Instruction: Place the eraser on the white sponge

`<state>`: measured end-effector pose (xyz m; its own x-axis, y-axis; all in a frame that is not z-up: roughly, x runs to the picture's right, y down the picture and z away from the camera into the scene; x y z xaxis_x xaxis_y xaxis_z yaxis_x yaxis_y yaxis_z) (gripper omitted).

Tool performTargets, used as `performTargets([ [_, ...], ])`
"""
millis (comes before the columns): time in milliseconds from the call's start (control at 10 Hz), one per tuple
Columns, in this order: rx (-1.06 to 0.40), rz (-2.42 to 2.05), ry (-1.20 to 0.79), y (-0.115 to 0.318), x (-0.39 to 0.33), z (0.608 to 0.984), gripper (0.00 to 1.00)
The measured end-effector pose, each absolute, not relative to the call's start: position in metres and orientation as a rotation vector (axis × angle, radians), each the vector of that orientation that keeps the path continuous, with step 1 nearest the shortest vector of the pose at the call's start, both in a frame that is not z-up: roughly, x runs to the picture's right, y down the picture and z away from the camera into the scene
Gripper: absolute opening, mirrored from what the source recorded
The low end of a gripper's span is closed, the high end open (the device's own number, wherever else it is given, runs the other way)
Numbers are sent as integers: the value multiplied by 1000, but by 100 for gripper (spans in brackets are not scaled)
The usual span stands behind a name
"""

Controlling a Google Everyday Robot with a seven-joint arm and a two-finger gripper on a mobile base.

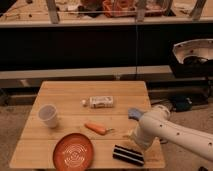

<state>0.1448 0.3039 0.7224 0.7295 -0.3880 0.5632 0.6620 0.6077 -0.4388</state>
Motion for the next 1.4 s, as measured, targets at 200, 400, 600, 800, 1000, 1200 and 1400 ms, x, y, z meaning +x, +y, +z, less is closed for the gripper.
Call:
performTargets([
  [200, -683, -642, -454, 306, 141, 725, 80],
  [400, -688, -641, -462, 309, 143, 726, 80],
  [600, -689, -651, -474, 310, 140, 730, 80],
  [800, -691, -653, -484, 312, 139, 732, 80],
  [1000, -696, -653, -492, 314, 140, 733, 80],
  [1200, -701, -659, -502, 316, 138, 737, 80],
  [1400, -705, -659, -509, 317, 138, 738, 80],
])
